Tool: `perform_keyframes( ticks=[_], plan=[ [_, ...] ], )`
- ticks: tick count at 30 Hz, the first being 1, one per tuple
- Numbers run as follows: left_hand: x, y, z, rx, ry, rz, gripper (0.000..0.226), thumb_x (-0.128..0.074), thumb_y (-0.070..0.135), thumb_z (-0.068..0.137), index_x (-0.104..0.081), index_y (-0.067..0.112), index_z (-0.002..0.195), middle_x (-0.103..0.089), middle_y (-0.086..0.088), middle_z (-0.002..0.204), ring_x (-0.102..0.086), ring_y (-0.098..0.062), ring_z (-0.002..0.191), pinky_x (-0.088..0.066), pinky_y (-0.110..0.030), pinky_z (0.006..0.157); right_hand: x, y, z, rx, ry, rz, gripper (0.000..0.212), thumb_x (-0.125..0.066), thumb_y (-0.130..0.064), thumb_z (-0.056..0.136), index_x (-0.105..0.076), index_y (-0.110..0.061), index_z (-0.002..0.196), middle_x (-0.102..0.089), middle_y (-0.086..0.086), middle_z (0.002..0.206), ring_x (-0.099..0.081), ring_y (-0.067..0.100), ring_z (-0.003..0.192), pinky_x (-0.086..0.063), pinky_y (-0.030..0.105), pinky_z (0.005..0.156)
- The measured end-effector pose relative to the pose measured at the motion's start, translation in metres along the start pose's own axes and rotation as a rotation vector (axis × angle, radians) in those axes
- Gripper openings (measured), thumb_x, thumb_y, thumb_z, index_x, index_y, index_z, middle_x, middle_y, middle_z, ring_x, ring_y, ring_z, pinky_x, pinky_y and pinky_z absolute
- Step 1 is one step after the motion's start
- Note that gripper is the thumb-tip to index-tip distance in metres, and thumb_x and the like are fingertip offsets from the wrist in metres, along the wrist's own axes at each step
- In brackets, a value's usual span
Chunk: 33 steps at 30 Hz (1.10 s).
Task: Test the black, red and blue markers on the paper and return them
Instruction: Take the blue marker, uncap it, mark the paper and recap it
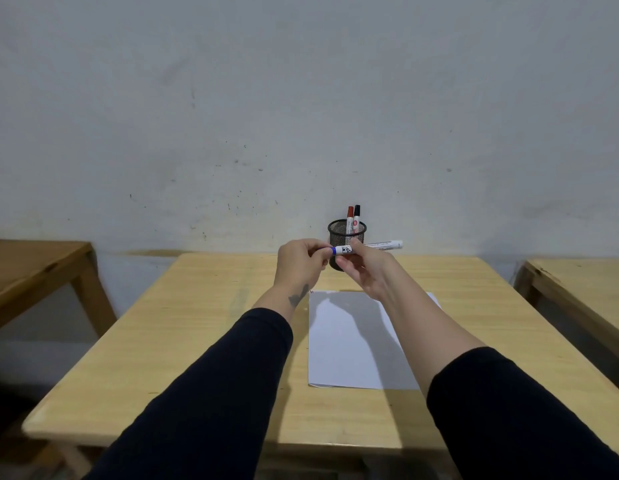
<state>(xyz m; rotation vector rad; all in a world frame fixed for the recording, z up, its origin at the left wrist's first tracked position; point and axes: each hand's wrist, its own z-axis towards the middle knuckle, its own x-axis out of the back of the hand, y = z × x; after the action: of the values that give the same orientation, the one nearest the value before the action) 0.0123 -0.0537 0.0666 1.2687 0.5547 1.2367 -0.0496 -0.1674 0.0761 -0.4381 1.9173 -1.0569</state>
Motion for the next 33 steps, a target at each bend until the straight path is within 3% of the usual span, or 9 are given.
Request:
perform_keyframes(
  ticks=[4,7,10,14,19,21,24,27,33],
  plan=[
    [0.008,-0.009,0.003,0.054,0.022,-0.011,0.014,-0.06,0.005,0.089,-0.074,0.002,0.087,-0.062,-0.001,0.063,-0.057,-0.013,0.059,-0.054,-0.023,0.068,0.002,-0.001,0.006,0.091,0.023,-0.07,0.018,-0.055,-0.011,0.095,-0.058,0.006,0.102,-0.062,0.013,0.08,-0.063,0.02,0.067,-0.06,0.021,0.058],
    [0.022,-0.021,0.008,0.078,0.011,0.193,0.01,-0.063,0.011,0.087,-0.072,0.011,0.083,-0.064,-0.002,0.073,-0.059,-0.018,0.068,-0.051,-0.027,0.069,0.008,-0.003,0.013,0.173,0.046,-0.184,0.022,-0.058,-0.015,0.093,-0.06,0.004,0.105,-0.064,0.011,0.079,-0.063,0.018,0.063,-0.06,0.023,0.065],
    [0.026,-0.037,0.007,0.144,-0.104,0.465,0.011,-0.062,0.007,0.082,-0.071,0.011,0.086,-0.065,-0.003,0.087,-0.059,-0.019,0.075,-0.042,-0.022,0.057,0.011,0.001,0.016,0.207,0.047,-0.278,0.017,-0.063,-0.013,0.09,-0.06,0.002,0.096,-0.064,0.011,0.078,-0.061,0.018,0.061,-0.06,0.022,0.064],
    [0.017,-0.057,0.0,0.231,-0.204,0.554,0.017,-0.059,0.004,0.081,-0.074,0.009,0.087,-0.069,-0.007,0.098,-0.064,-0.024,0.084,-0.047,-0.027,0.065,0.014,0.018,0.021,0.23,0.066,-0.346,0.008,-0.064,0.001,0.084,-0.058,-0.004,0.084,-0.065,0.017,0.085,-0.061,0.02,0.063,-0.059,0.021,0.063],
    [0.008,-0.073,-0.005,0.181,-0.224,0.577,0.019,-0.054,0.01,0.083,-0.072,0.01,0.08,-0.06,-0.002,0.076,-0.054,-0.027,0.077,-0.041,-0.025,0.06,0.022,0.036,0.035,0.269,0.087,-0.424,0.013,-0.069,-0.003,0.081,-0.06,-0.004,0.091,-0.067,0.016,0.09,-0.064,0.022,0.066,-0.061,0.025,0.068],
    [0.006,-0.075,-0.004,0.171,-0.231,0.597,0.024,-0.057,0.021,0.087,-0.07,0.015,0.106,-0.061,-0.004,0.097,-0.057,-0.028,0.093,-0.046,-0.029,0.073,0.022,0.042,0.041,0.294,0.111,-0.506,0.015,-0.072,-0.01,0.08,-0.062,-0.003,0.09,-0.068,0.012,0.085,-0.062,0.019,0.061,-0.06,0.03,0.07],
    [0.005,-0.082,-0.005,0.097,-0.209,0.714,0.058,-0.057,0.046,0.087,-0.048,0.018,0.138,-0.052,-0.004,0.129,-0.048,-0.023,0.122,-0.044,-0.034,0.097,0.019,0.049,0.05,0.309,0.139,-0.609,0.02,-0.072,-0.019,0.081,-0.067,-0.002,0.092,-0.068,0.007,0.075,-0.062,0.015,0.057,-0.057,0.028,0.063],
    [0.007,-0.096,-0.009,0.058,-0.205,0.744,0.076,-0.055,0.059,0.082,-0.04,0.015,0.142,-0.046,0.0,0.144,-0.041,-0.02,0.133,-0.038,-0.036,0.106,0.016,0.057,0.054,0.263,0.065,-0.56,0.013,-0.064,-0.018,0.086,-0.067,-0.006,0.083,-0.067,0.008,0.073,-0.061,0.02,0.058,-0.055,0.028,0.055],
    [0.007,-0.107,-0.016,-0.003,-0.201,0.757,0.076,-0.052,0.06,0.084,-0.037,0.016,0.145,-0.031,0.003,0.156,-0.021,-0.013,0.146,-0.019,-0.034,0.119,0.01,0.074,0.065,0.177,-0.016,-0.289,0.007,-0.063,-0.007,0.087,-0.062,-0.003,0.081,-0.056,0.017,0.068,-0.046,0.021,0.042,-0.042,0.026,0.043]
  ],
)
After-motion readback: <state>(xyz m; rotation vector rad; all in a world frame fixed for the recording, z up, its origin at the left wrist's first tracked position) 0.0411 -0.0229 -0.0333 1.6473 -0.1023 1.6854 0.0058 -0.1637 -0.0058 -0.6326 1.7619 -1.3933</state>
